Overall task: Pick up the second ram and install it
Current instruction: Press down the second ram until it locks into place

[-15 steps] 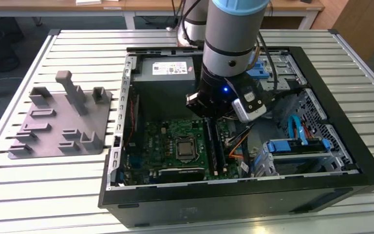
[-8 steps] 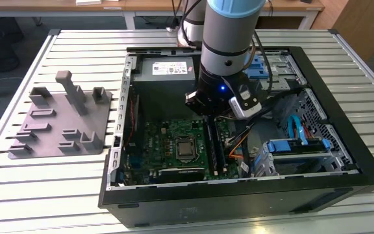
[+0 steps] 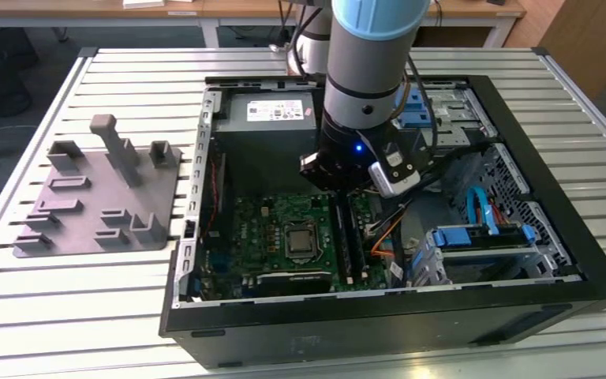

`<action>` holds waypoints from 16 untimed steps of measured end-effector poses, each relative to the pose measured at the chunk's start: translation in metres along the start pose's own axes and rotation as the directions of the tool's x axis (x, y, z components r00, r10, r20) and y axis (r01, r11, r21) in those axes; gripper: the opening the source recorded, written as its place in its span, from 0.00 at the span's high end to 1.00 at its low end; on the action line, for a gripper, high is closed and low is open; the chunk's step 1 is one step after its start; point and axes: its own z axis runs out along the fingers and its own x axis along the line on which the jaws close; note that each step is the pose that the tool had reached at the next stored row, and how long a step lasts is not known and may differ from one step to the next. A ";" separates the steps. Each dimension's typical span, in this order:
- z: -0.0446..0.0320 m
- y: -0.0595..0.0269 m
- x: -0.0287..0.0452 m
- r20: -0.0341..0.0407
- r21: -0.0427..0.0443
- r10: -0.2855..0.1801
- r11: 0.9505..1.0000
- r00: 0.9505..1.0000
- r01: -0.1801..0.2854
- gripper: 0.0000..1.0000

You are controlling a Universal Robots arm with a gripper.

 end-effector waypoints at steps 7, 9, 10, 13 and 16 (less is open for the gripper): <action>0.0004 0.0005 0.0000 0.001 0.010 0.000 1.000 1.000 0.000 0.90; 0.0006 0.0008 0.0000 0.001 0.015 0.000 1.000 1.000 0.000 0.90; 0.0007 0.0011 0.0000 0.001 0.017 -0.001 1.000 1.000 0.001 0.90; 0.0008 0.0014 0.0000 0.001 0.019 -0.001 1.000 1.000 0.001 0.90; 0.0008 0.0017 0.0000 0.001 0.020 -0.002 1.000 1.000 0.002 0.90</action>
